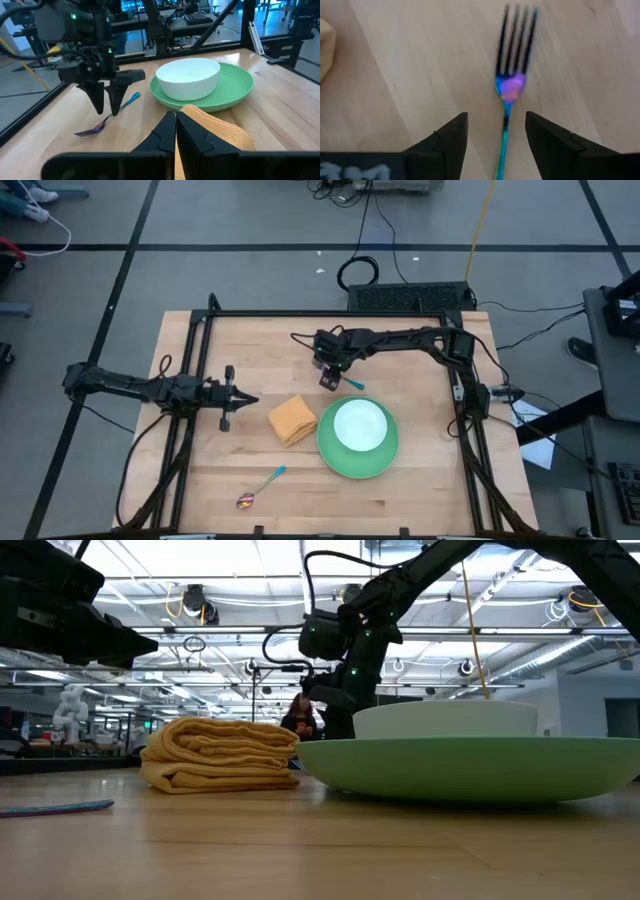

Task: Set table place
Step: Put the purple fork to the right of the light green plate

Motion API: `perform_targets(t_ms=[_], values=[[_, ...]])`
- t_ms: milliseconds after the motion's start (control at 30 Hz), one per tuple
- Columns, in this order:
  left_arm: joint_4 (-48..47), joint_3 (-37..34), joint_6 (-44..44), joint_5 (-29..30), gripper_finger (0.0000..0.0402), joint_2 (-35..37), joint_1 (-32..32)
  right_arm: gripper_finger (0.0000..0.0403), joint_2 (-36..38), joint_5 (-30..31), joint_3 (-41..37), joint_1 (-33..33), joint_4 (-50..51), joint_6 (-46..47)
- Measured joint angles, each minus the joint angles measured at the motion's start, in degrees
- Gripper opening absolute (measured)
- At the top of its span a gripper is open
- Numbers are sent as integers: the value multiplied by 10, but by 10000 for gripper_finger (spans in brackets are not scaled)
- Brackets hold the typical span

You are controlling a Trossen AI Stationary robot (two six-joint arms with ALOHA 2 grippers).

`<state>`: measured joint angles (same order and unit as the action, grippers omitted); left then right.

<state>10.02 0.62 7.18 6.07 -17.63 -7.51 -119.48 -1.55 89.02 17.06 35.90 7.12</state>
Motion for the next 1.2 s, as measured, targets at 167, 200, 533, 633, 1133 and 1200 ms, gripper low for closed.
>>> perform_targets(t_ms=[167,200,533,633,1133,1200], values=[[0,0,0,0,19,0,0,187,-5,0,-1,0,0,-5],[0,0,0,0,19,0,0,187,-4,0,0,1,-4,-5],[0,0,0,0,19,0,0,187,-17,2,0,-2,11,-12],[0,0,0,0,19,0,0,187,-25,2,1,-4,8,-18],[0,0,0,0,19,0,0,86,-26,1,0,-3,5,-32],[0,0,0,0,19,0,0,58,-26,0,0,-3,1,-33]])
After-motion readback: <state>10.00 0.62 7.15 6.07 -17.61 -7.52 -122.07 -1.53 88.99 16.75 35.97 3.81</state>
